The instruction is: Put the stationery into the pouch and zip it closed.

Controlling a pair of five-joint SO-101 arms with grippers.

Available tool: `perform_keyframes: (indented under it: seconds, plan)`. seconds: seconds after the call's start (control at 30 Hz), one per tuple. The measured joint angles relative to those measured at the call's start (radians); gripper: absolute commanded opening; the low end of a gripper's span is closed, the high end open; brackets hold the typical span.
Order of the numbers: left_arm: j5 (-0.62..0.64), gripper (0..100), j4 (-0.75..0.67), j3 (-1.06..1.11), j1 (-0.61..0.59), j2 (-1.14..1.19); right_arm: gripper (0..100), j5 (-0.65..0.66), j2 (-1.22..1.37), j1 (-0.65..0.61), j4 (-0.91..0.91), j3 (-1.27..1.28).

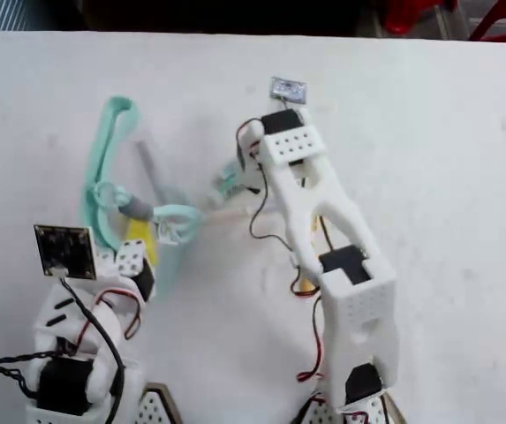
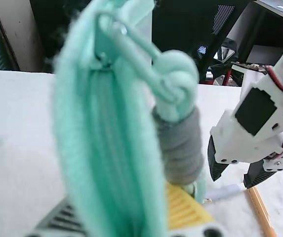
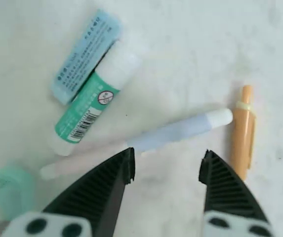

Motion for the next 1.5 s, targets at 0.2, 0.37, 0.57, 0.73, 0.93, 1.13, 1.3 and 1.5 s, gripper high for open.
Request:
perform_keyframes:
  seconds: [0.2,0.37,0.57,0.73,0.93,1.13,1.3,1.5]
  plan:
    - [0.0,2,0.0,0.0,0.0,0.0,23.1,-0.049,0.048,-0.008,0.0,-0.005]
    - [0.0,2,0.0,0.0,0.0,0.0,24.0,-0.11,0.107,-0.009,0.0,-0.006]
    - [0.0,2,0.0,0.0,0.0,0.0,24.0,-0.117,0.129,-0.008,-0.049,-0.015]
    - [0.0,2,0.0,0.0,0.0,0.0,24.0,-0.12,0.13,-0.008,-0.054,-0.028]
    - [0.0,2,0.0,0.0,0.0,0.0,23.8,-0.12,0.14,0.014,-0.057,-0.034]
    - [0.0,2,0.0,0.0,0.0,0.0,23.8,-0.121,0.215,0.017,-0.069,-0.075]
    - [0.0,2,0.0,0.0,0.0,0.0,19.7,-0.123,0.285,0.017,-0.063,-0.15]
    - [0.0,2,0.0,0.0,0.0,0.0,2.4,-0.123,0.339,0.032,0.051,-0.264]
